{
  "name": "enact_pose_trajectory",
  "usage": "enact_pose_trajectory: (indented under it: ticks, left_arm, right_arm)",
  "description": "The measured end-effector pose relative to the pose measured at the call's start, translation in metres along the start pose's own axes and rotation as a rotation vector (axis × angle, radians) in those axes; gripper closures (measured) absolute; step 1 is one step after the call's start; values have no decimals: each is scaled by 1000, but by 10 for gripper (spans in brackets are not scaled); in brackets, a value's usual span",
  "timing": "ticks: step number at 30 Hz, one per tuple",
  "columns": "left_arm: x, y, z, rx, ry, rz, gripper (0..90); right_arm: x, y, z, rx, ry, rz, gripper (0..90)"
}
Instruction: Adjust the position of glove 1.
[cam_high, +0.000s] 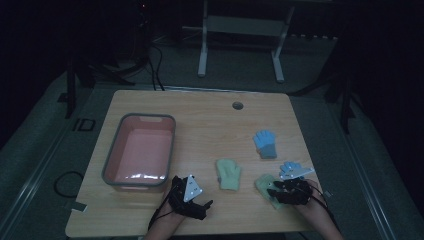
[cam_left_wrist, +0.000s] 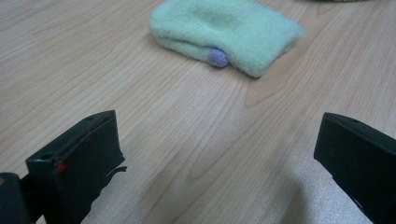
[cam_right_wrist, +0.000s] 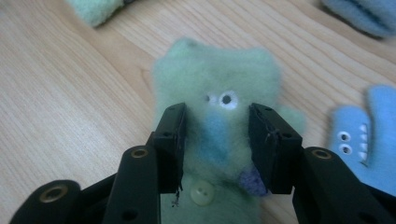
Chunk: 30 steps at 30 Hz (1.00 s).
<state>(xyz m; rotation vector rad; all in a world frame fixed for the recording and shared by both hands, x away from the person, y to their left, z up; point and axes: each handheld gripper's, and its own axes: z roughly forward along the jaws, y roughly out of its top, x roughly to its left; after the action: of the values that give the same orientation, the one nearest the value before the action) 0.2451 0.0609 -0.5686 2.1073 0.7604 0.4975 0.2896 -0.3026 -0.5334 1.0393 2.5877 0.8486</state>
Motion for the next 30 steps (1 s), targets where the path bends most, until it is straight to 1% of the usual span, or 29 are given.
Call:
enact_pose_trajectory:
  ticks: [3,5,10,12,14,16,17,19,21,22,23,26,28,29,30]
  left_arm:
    - [0,0,0,-2,0,3,8]
    - [0,0,0,-1,0,3,8]
    - [0,0,0,0,1,5,8]
    - [0,0,0,1,2,5,8]
    - [-1,0,0,1,2,6,8]
    - [-1,0,0,0,2,6,8]
    - [-1,0,0,-3,2,3,9]
    - [0,0,0,0,0,4,8]
    - [0,0,0,0,0,2,8]
    - [0,0,0,2,0,6,8]
    - [-1,0,0,2,0,7,8]
    - [-1,0,0,0,1,9,8]
    - [-1,0,0,-3,2,7,8]
    - [-1,0,0,0,2,11,8]
    - [-1,0,0,0,1,11,8]
  right_arm:
    - [1,-3,0,-15,-5,-9,572]
    - [1,-3,1,-16,-7,-14,597]
    - [3,-3,2,-11,-16,-19,746]
    - [4,-2,1,5,-35,6,789]
    - [10,0,2,12,-76,-10,817]
    - [15,2,2,13,-108,-2,839]
    - [16,3,0,8,-117,14,848]
    - [18,7,-5,-23,-132,41,858]
    - [19,15,-12,-67,-148,80,860]
    - [19,18,-15,-77,-157,87,860]
    - [21,24,-18,-94,-178,102,861]
    - [25,34,-22,-120,-218,133,861]
    - [28,41,-23,-131,-255,141,861]
    - [30,45,-25,-142,-278,154,861]
    - [30,48,-26,-147,-288,161,861]
